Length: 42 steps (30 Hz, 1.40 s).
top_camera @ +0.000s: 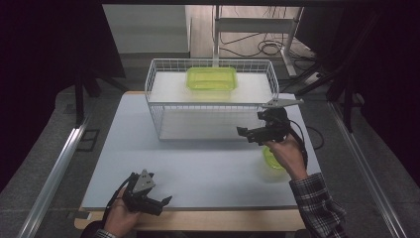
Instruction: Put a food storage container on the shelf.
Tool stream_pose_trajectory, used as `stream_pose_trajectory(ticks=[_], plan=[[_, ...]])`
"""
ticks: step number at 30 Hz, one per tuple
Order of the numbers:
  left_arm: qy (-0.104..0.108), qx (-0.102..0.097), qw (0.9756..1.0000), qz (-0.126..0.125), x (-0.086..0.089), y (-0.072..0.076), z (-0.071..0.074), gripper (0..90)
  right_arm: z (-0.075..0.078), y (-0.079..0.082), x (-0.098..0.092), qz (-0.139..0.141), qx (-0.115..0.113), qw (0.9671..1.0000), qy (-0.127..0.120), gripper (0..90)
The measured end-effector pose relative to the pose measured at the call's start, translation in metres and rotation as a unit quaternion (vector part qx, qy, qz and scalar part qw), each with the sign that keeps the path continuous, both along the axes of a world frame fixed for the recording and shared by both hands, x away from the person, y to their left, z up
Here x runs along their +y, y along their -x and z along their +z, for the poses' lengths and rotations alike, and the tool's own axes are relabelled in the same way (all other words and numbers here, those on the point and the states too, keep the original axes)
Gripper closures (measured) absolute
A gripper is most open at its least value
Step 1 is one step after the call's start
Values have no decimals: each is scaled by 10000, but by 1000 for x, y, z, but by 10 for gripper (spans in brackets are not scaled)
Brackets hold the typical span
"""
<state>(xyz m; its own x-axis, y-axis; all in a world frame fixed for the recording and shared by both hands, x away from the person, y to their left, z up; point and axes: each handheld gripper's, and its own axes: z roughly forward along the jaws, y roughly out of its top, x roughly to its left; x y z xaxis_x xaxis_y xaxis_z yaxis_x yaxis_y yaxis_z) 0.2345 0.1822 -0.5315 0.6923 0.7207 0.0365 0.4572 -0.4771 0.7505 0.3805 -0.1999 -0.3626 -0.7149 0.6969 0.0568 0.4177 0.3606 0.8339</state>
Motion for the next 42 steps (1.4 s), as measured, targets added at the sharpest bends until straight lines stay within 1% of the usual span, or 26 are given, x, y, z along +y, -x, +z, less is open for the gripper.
stream_pose_trajectory(ticks=[2,5,6,7,8,9,10,13,15,16,17,25,26,27,28,29,32,33,35,37,38,39,41,42], plan=[[-23,-12,10000,8,0,0,0,7,-6,7,-2,-14,-48,10000,15,22],[27,-16,10000,-2,1,0,1,6,-13,14,-4,-5,-54,10000,51,21],[27,-16,10000,-2,1,0,1,7,-13,14,-4,-5,-54,10000,51,21],[59,-17,10000,2,1,1,1,7,-19,20,-6,-9,-41,10000,43,21],[105,-6,9999,-2,2,1,2,7,-21,22,-7,-21,-33,10000,36,21],[105,-6,9999,-2,2,1,2,7,-23,24,-8,-29,-25,10000,27,21],[163,10,9999,16,2,1,2,8,-26,26,-8,-51,-27,10000,17,21],[192,21,9998,18,3,1,3,8,-34,33,-11,-79,-26,10000,3,20],[191,19,9998,16,3,1,3,8,-39,38,-11,-61,-27,10000,27,15],[197,23,9998,19,3,1,3,8,-39,38,-11,-61,-27,10000,27,15],[190,22,9998,22,3,1,3,8,-46,42,-12,-73,2,10000,48,12],[145,36,9999,18,2,1,3,7,-72,55,-16,-94,79,9999,95,12],[145,36,9999,18,2,1,3,7,-72,55,-16,-94,79,9999,95,12],[161,42,9999,25,2,1,3,7,-77,58,-16,-71,74,9998,171,11],[105,29,9999,0,1,2,3,7,-79,60,-16,-78,47,9998,198,12],[94,18,10000,-6,1,2,2,7,-82,61,-16,-93,19,9997,205,12],[71,0,10000,-39,1,2,2,6,-87,64,-15,-75,29,9997,228,12],[56,-16,10000,-56,1,2,2,4,-93,67,-13,-39,37,9996,287,12],[14,-56,9999,-84,0,2,2,4,-97,69,-12,-10,38,9993,370,12],[7,-61,9999,-86,0,2,2,3,-99,70,-11,5,42,9992,407,12],[-2,-64,9999,-85,0,2,2,3,-104,71,-10,25,58,9987,497,12],[-2,-64,9999,-85,0,2,2,3,-104,71,-10,25,58,9987,497,12],[4,-68,9999,-81,0,2,2,3,-113,70,-11,2,116,9979,636,11],[0,-71,9999,-78,0,2,2,3,-114,70,-12,-20,126,9979,638,11]])
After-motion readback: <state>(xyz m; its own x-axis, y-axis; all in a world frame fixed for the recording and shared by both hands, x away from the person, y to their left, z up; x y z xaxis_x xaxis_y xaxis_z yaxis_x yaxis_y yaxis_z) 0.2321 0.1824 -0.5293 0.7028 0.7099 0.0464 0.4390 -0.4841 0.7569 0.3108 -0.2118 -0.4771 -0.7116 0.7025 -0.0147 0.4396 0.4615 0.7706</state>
